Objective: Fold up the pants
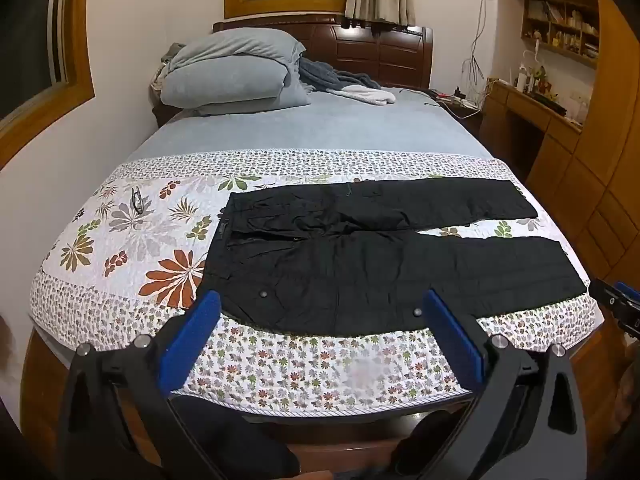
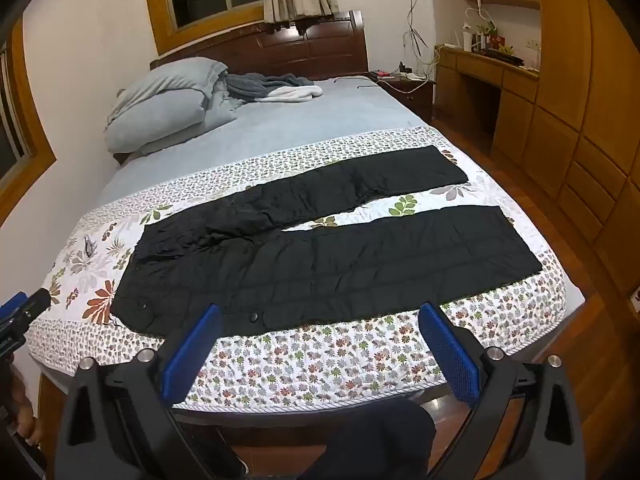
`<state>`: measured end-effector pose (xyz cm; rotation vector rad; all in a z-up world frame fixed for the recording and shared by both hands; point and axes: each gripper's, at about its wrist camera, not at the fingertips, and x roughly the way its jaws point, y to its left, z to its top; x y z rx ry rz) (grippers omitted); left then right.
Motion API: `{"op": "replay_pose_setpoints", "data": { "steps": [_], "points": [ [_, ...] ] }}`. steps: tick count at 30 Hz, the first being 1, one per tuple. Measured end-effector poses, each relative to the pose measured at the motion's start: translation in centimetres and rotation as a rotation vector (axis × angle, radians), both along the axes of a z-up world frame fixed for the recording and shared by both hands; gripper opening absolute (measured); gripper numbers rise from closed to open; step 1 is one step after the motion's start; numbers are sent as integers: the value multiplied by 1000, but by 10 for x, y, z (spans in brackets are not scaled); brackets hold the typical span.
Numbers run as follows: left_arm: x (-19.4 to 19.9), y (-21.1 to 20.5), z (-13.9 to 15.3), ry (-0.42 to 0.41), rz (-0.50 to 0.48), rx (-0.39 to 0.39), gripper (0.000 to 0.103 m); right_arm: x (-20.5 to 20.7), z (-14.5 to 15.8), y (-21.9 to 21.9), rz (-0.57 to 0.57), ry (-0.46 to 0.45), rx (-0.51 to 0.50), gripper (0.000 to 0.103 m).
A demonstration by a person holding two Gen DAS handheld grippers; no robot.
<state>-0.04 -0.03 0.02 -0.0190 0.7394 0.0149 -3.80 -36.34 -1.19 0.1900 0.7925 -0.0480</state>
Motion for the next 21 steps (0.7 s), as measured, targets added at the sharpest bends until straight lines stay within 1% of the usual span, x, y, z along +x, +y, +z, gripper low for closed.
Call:
{"op": "replay_pose_setpoints", "data": {
  "steps": [10, 14, 15, 21],
  "points": [
    [-2, -4, 2, 3, 3, -1, 100, -1, 1, -1, -3, -4, 3, 100],
    [-1, -5, 2, 7, 2, -1, 100, 0, 6, -6, 0, 2, 2, 100],
    [-1, -5, 3, 6, 3, 0, 100, 0, -1, -4, -1, 3, 3, 100],
    [-1, -1, -2, 7, 0, -4, 100, -1, 0, -4, -1, 2, 3, 100]
  ]
}}
